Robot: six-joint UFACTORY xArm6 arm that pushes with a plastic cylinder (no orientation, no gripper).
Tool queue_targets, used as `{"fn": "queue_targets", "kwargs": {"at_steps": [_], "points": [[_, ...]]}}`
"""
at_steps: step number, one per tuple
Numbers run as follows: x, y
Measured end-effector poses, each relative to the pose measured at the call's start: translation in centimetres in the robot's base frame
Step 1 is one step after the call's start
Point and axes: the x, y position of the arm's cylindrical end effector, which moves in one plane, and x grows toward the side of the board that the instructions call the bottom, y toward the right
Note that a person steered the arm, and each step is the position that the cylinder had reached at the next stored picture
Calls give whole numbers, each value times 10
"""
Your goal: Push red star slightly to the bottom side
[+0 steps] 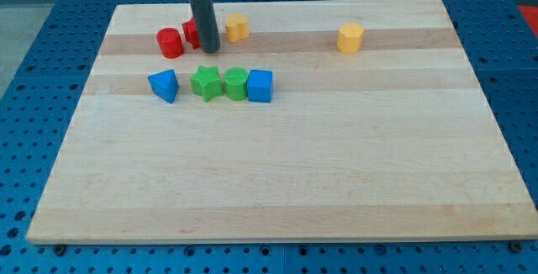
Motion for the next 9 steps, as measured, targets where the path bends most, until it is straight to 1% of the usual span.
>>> {"fn": "queue_targets", "kwargs": {"at_steps": [1,2,3,4,5,6,7,8,9], "points": [[-9,72],[-62,114],[-112,92],[-105,22],[-81,-17],[-57,-18],[-49,-18],[-51,-18],[-69,-22]]}}
